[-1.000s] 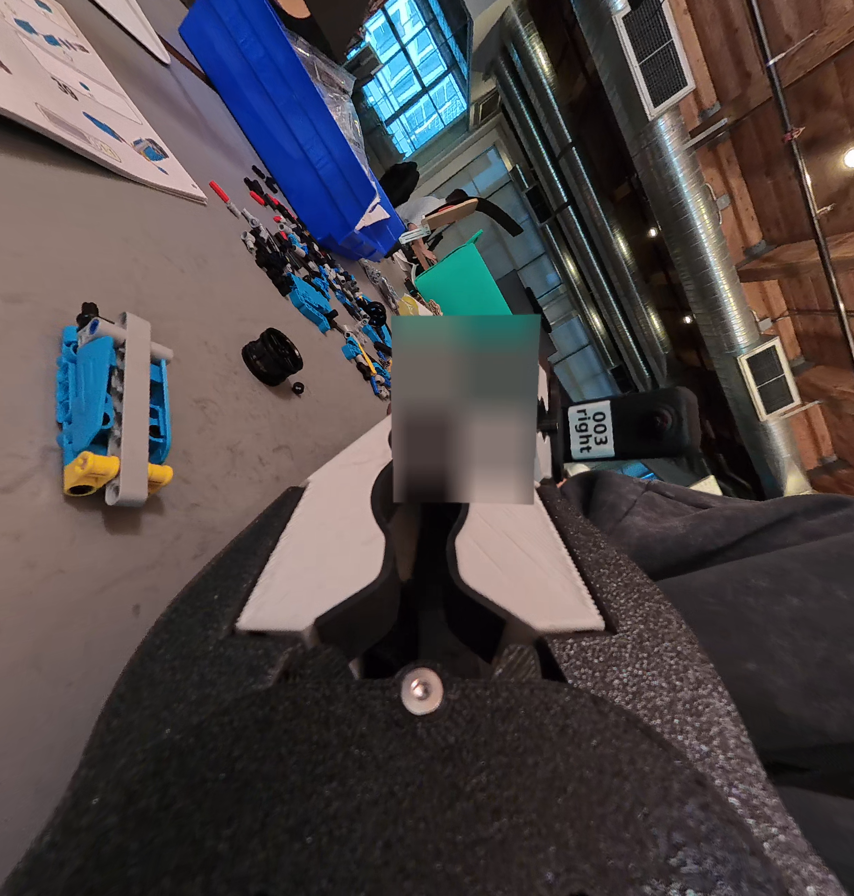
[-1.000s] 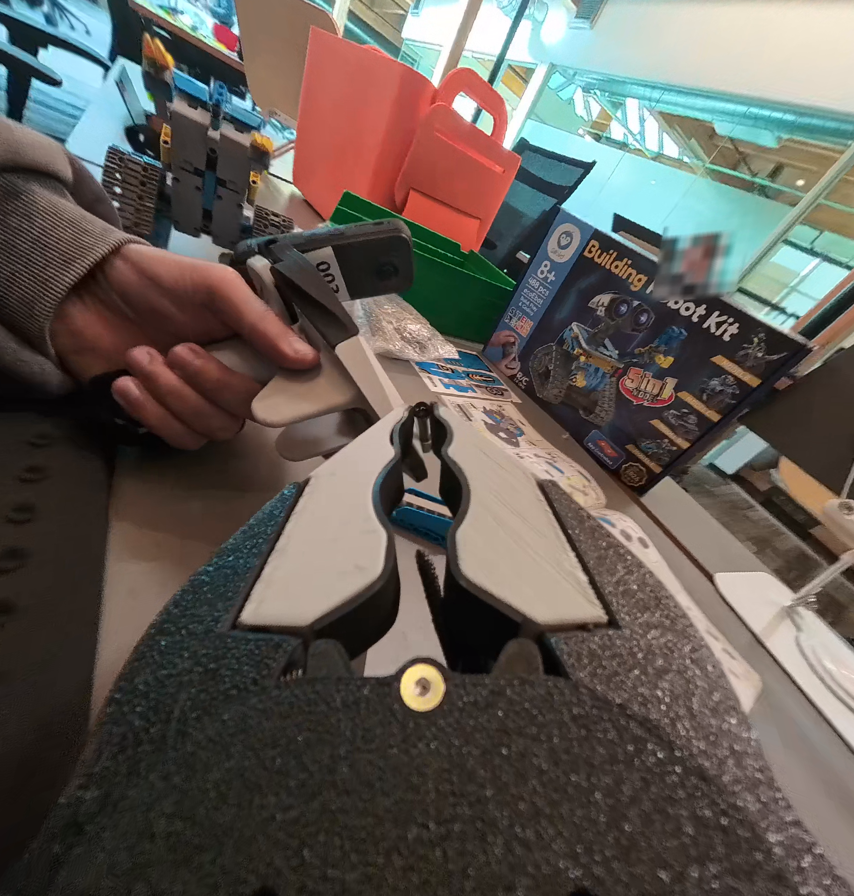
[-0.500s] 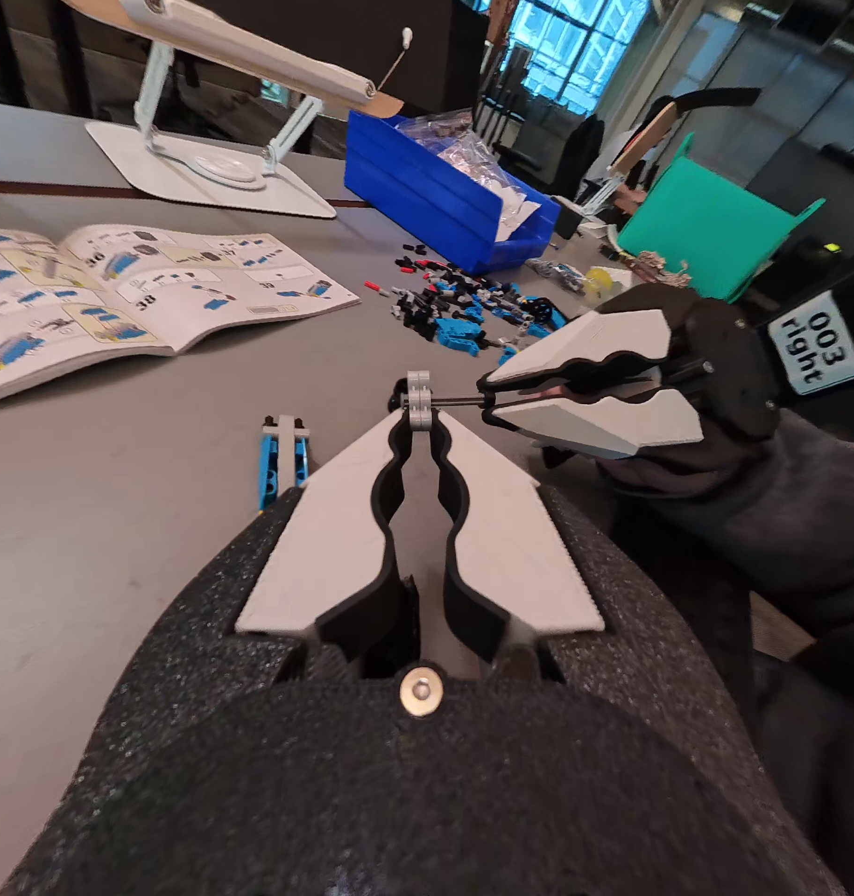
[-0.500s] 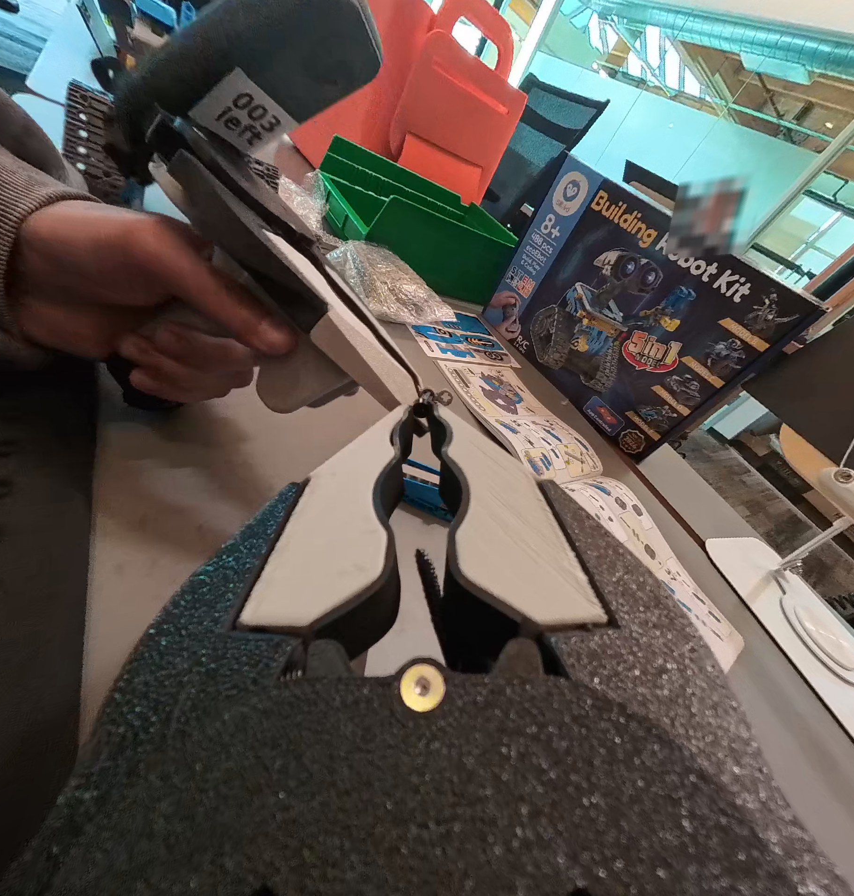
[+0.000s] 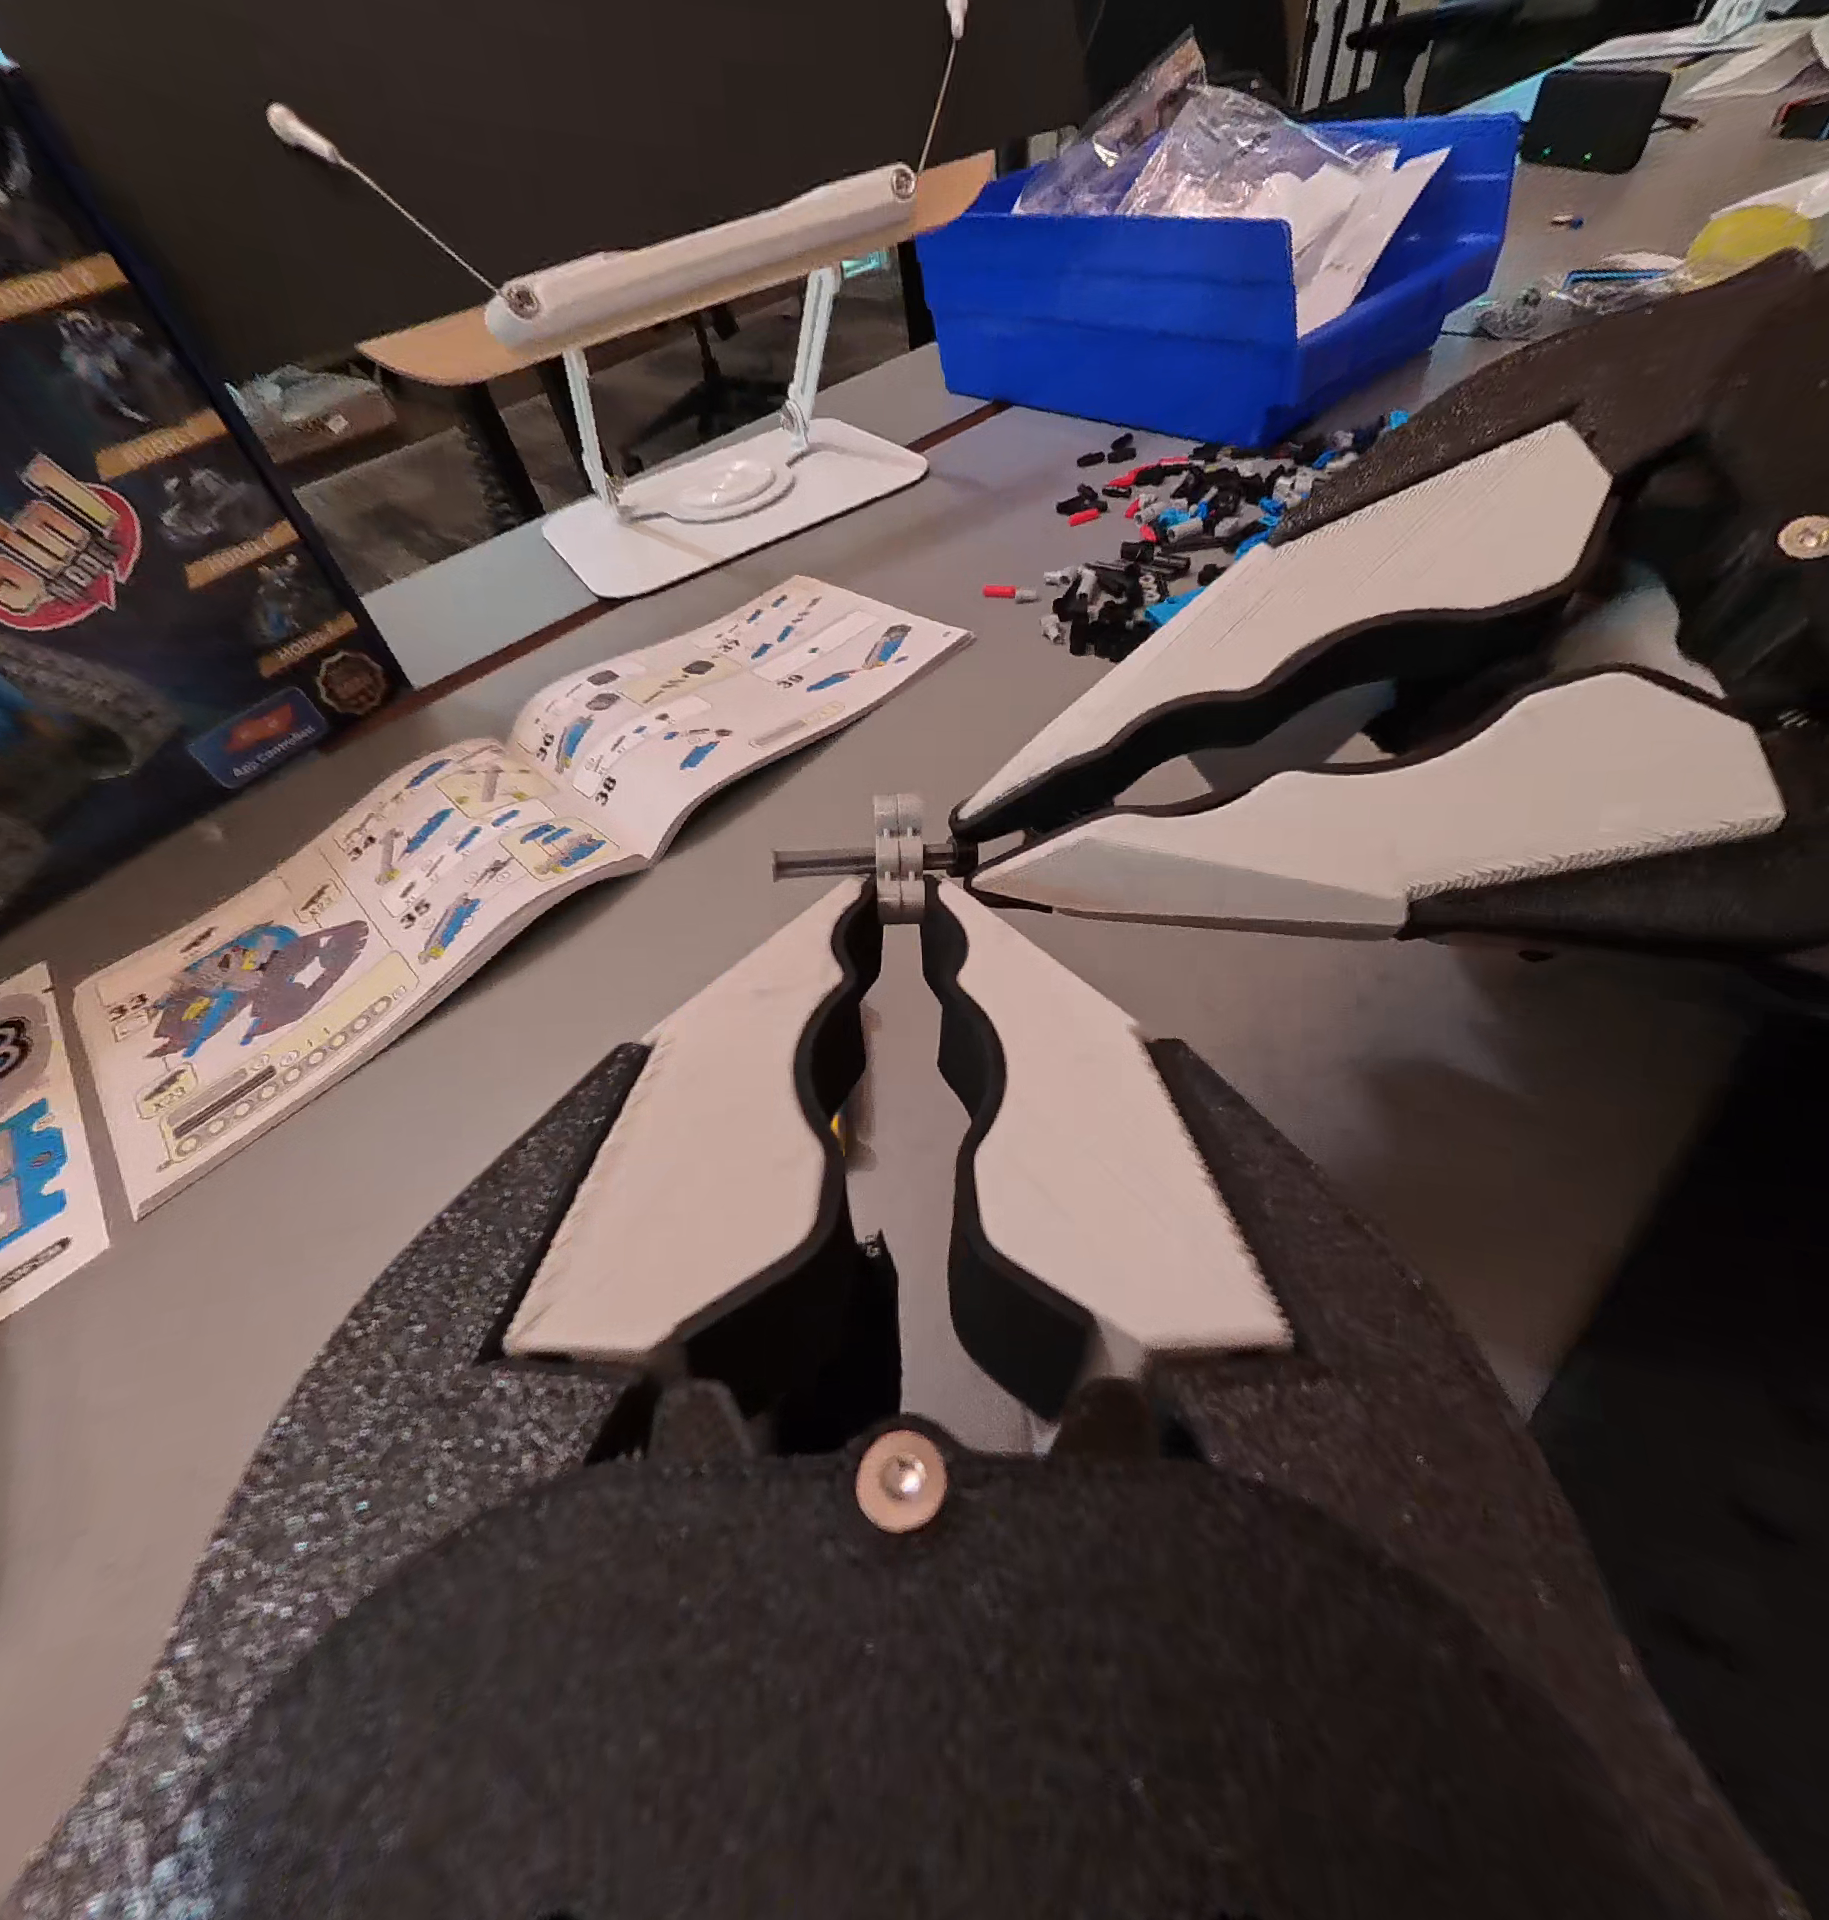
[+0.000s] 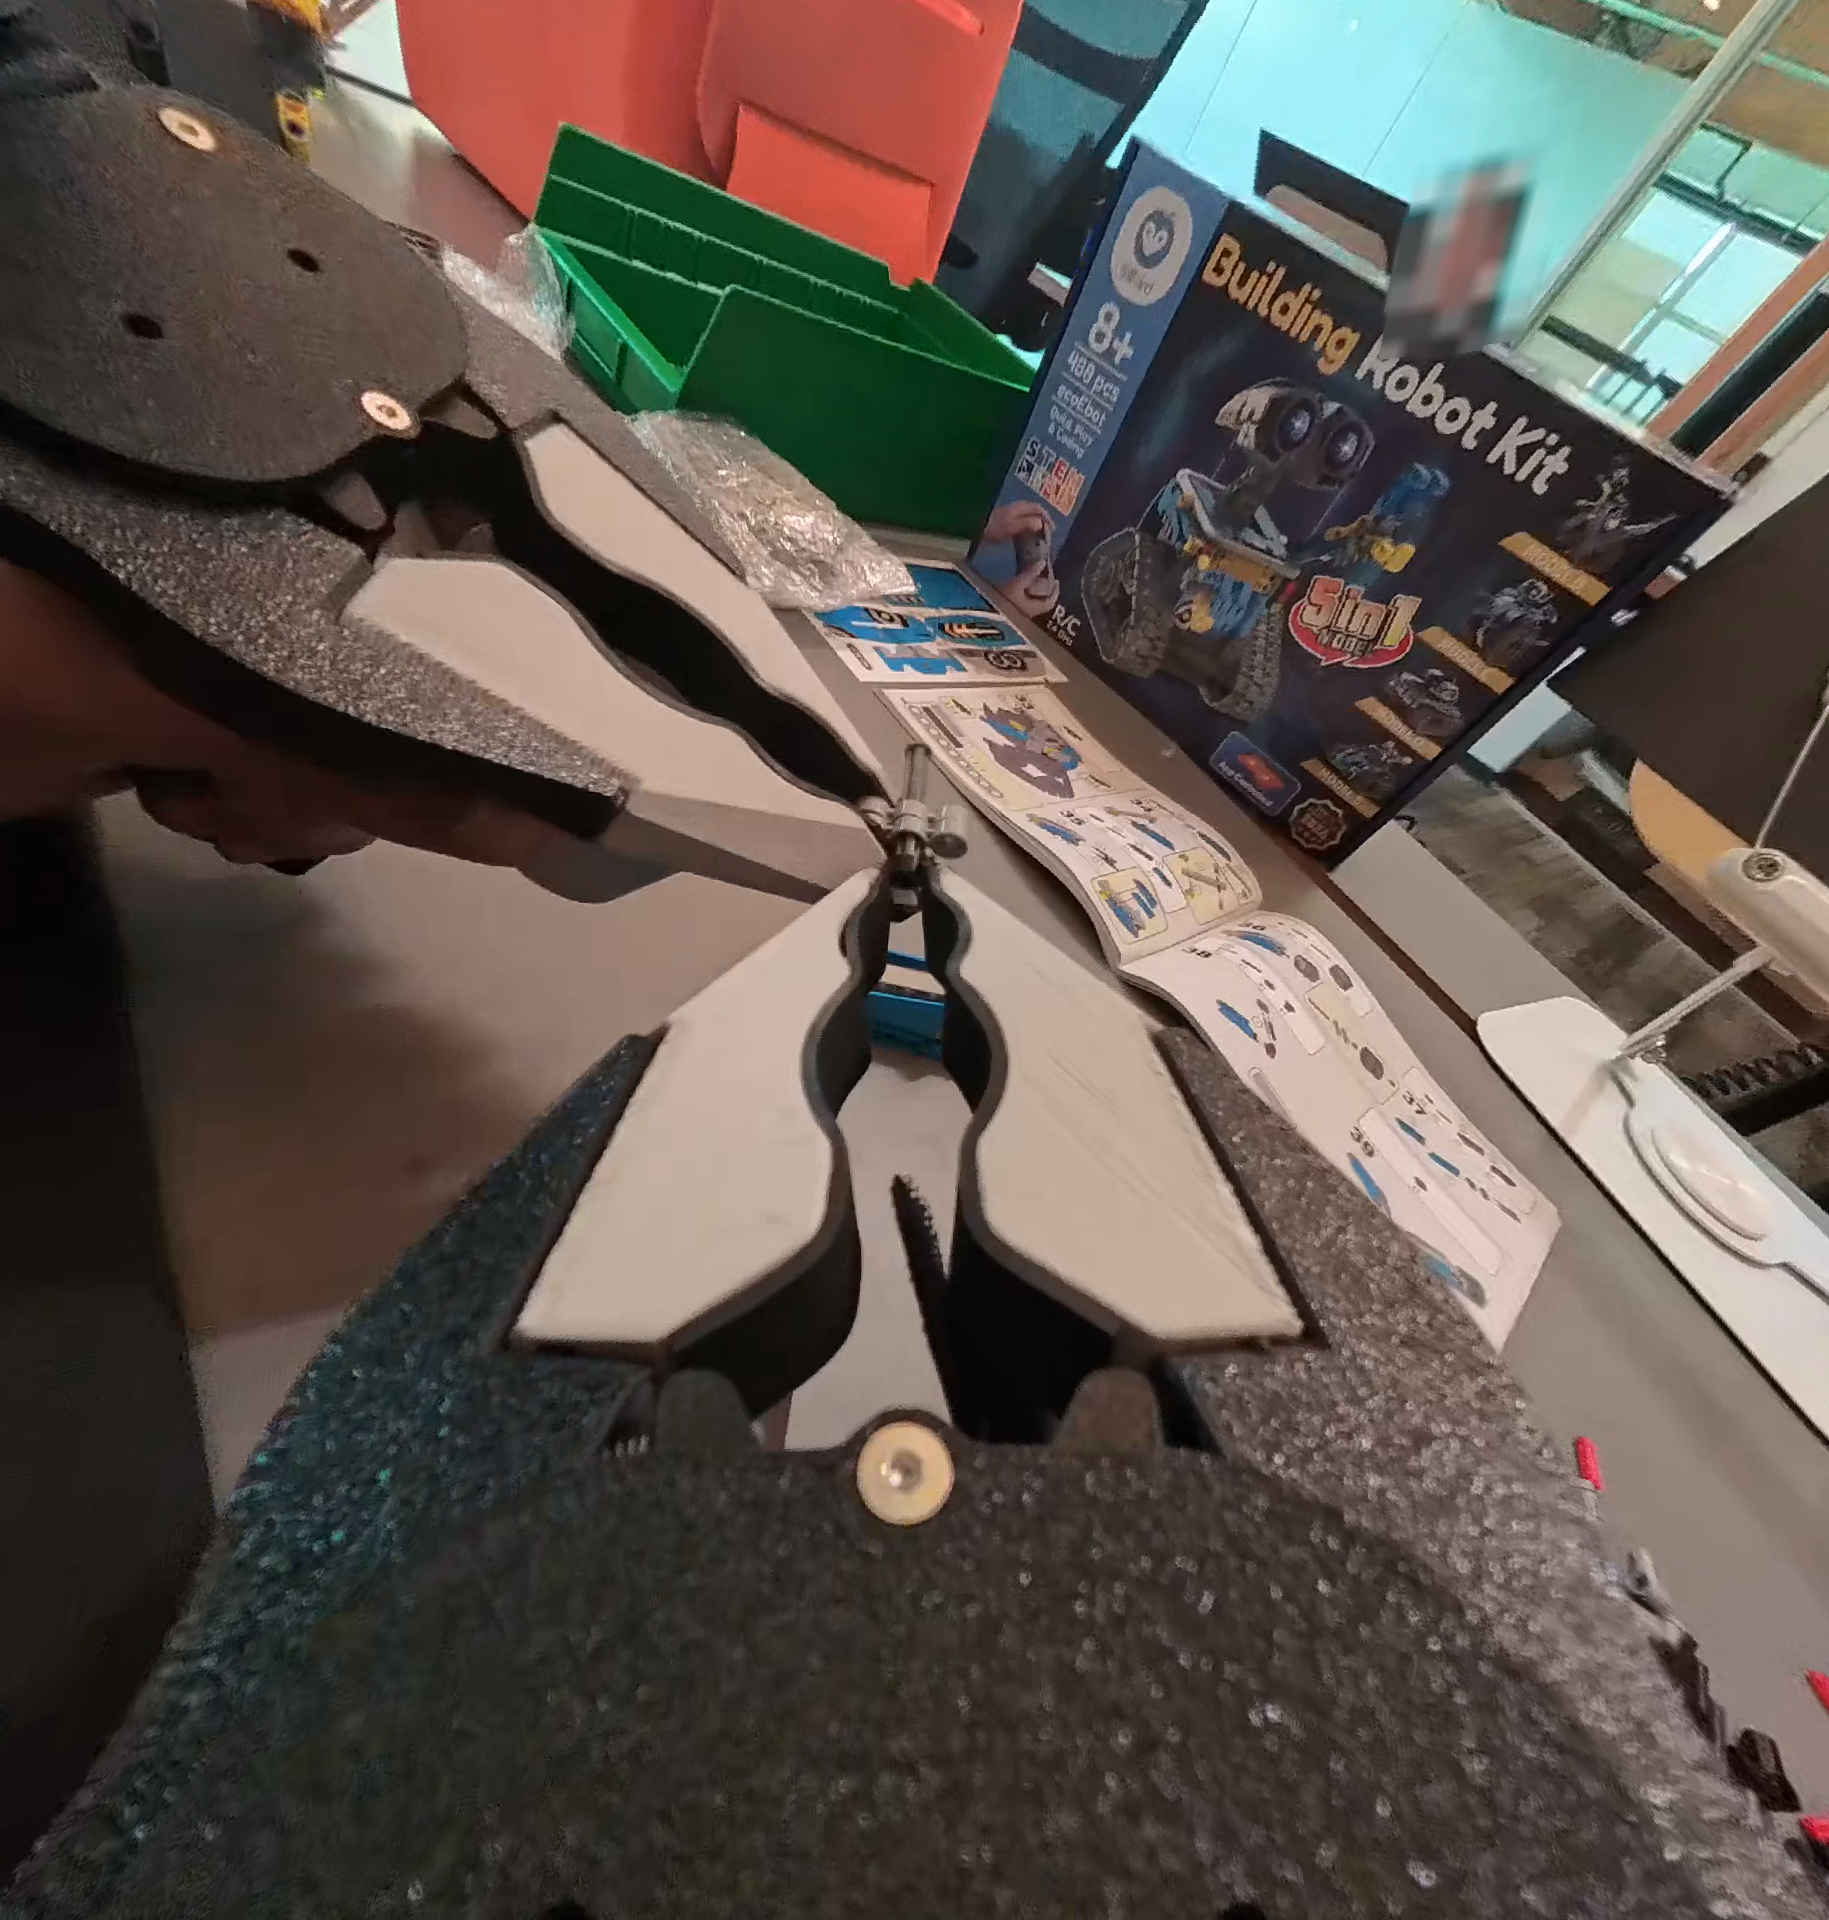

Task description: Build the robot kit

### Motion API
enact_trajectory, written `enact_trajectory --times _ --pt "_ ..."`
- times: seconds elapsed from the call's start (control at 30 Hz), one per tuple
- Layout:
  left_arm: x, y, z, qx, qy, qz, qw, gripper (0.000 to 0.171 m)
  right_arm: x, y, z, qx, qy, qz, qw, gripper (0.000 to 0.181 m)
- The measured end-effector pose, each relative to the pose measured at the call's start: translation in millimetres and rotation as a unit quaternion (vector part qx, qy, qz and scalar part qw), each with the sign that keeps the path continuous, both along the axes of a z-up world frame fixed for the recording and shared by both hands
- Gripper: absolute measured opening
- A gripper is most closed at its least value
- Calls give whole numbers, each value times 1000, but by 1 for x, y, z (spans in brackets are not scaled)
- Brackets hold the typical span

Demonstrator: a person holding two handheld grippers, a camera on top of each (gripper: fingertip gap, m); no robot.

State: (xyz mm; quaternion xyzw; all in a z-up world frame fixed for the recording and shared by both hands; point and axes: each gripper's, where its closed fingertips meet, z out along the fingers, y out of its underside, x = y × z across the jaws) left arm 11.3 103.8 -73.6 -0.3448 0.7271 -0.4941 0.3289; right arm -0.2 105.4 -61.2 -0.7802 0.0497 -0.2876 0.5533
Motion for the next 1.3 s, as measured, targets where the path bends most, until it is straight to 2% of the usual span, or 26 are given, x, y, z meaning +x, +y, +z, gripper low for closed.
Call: enact_trajectory --times 0.33,0.43,0.5,0.6,0.73,0.8,0.97,1.03,1.13,1.23,1.3 --pt "1 0 -8 -11 25 -23 999 7 1 1 -6 -4 -10 -1 1000 6" --pt "-1 -2 -13 -18 42 -38 998 7 0 0 -7 2 10 5 1000 13" --pt "-3 -3 -15 -24 54 -53 997 7 -4 -2 -5 9 27 26 999 23" --pt "-8 -3 -17 -32 68 -77 994 7 -11 -10 -4 19 68 77 994 23" --pt "-18 -6 -28 -36 108 -120 986 7 -7 -24 -7 23 113 109 987 23" --pt "-22 -5 -36 -26 126 -134 983 7 -3 -28 -12 12 118 107 987 26" --pt "-37 -16 -43 7 125 -190 974 7 -23 -19 -33 -33 170 169 970 36" --pt "-45 -21 -44 15 119 -214 969 7 -35 -20 -43 -59 192 209 957 27" --pt "-53 -26 -47 26 120 -241 963 7 -42 -24 -44 -62 204 238 948 25" --pt "-56 -29 -54 59 112 -247 961 7 -46 -26 -46 -74 181 247 949 25" --pt "-59 -31 -65 112 102 -250 956 7 -44 -26 -48 -87 146 240 956 25"
